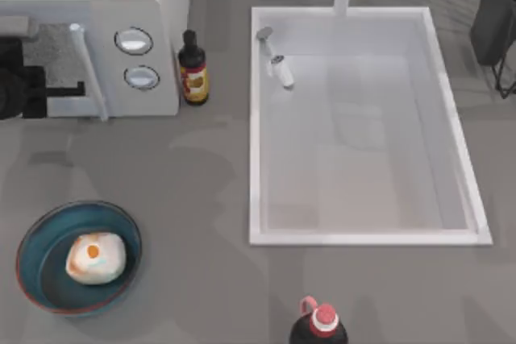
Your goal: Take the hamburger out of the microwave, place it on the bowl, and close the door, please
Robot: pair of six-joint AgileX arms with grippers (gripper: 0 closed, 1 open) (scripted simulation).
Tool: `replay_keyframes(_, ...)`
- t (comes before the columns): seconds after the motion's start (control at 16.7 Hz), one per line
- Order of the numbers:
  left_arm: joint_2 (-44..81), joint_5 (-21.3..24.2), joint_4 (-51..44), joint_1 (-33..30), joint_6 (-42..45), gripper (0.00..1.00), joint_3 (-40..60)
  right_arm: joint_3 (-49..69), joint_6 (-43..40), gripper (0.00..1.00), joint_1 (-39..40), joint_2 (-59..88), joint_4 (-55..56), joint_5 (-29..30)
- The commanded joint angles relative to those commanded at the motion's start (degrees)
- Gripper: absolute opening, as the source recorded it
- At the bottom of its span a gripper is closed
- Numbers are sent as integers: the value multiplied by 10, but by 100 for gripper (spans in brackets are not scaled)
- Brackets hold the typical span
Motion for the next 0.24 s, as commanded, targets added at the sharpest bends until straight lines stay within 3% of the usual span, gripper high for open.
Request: replay_keyframes(0.24, 37, -1, -4, -3, -1, 0, 43, 0, 0, 100, 0, 0, 0, 0)
